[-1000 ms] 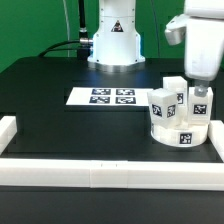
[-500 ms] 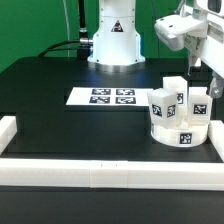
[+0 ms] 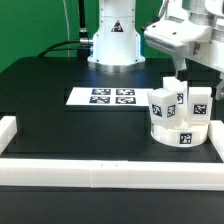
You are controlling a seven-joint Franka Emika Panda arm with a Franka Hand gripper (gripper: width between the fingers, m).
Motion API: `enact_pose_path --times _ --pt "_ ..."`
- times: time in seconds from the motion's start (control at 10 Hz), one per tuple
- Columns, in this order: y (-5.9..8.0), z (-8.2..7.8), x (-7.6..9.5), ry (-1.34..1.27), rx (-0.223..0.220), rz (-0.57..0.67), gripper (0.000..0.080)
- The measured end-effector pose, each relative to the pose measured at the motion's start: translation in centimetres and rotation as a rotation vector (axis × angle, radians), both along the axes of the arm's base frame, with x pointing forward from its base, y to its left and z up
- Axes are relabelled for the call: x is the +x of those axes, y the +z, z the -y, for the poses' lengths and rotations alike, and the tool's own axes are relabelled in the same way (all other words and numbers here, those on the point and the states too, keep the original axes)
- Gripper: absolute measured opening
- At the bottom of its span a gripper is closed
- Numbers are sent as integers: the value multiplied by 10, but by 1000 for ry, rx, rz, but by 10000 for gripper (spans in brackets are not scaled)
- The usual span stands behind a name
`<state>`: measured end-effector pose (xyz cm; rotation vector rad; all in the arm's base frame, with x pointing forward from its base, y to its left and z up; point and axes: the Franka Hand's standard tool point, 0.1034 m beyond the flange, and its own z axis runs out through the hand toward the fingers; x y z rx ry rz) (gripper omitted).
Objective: Assemble stool
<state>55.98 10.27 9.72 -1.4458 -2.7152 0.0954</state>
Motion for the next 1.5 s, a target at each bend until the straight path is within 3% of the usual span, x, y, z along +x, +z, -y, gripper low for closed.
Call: enact_pose_path --times 0.7,1.1,1.4,1.5 --pt "-8 4 -1 517 -26 -23 649" --pt "-14 -13 -6 534 -20 -36 649" --pt "-17 -14 -9 523 -18 -42 649" --pt "-17 -12 -9 520 -18 -44 535"
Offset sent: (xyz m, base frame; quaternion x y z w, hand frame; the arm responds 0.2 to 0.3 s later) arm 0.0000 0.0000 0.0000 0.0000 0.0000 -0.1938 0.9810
